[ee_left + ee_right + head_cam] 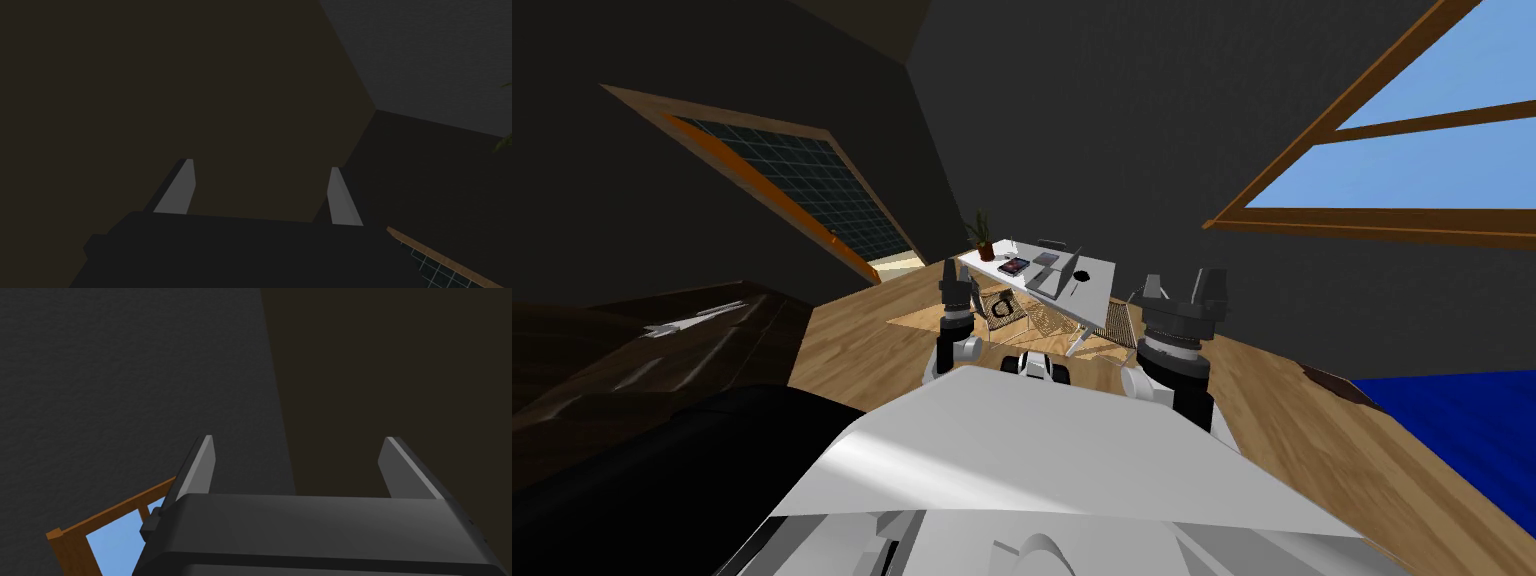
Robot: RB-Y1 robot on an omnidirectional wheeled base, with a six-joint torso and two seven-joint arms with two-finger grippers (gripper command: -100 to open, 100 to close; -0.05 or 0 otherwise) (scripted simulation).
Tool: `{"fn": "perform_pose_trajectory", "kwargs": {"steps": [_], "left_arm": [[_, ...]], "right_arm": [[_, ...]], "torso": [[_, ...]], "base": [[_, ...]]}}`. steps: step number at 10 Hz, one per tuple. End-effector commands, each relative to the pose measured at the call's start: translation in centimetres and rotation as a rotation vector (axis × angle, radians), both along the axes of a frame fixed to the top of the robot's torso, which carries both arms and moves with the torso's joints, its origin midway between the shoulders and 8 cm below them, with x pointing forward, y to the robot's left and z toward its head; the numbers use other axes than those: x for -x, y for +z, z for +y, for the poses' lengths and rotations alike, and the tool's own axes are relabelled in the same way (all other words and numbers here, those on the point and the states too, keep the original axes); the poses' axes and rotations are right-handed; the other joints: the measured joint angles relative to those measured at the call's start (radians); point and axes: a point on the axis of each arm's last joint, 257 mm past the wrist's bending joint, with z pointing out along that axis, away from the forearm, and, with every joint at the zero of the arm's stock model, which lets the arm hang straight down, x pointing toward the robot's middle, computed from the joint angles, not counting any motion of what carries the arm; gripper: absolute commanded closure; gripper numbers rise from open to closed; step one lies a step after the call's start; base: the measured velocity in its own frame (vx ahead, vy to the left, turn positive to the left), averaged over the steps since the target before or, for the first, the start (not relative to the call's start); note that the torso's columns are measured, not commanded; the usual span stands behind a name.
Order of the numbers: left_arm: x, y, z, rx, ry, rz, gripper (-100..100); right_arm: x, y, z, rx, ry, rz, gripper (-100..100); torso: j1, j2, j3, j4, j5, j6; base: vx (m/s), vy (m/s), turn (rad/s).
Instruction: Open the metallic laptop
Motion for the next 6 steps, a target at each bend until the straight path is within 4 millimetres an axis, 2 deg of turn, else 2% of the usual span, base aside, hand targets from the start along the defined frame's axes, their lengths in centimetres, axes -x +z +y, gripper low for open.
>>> {"fn": "perform_pose_trajectory", "kwargs": {"steps": [1,6], "left_arm": [[0.0,0.0,0.0,0.0,0.0,0.0,0],[0.0,0.0,0.0,0.0,0.0,0.0,0]], "right_arm": [[-1.8,-1.9,0.0,0.14,-0.074,0.073,-100],[-4.7,-5.5,-1.6,0.381,-0.247,0.195,-100]], "torso": [[0.0,0.003,-0.004,0.003,0.0,0.0],[0.0,0.002,-0.007,0.003,0.0,0.0]], "base": [[-0.096,0.021,0.134],[-0.086,0.027,0.107]]}}
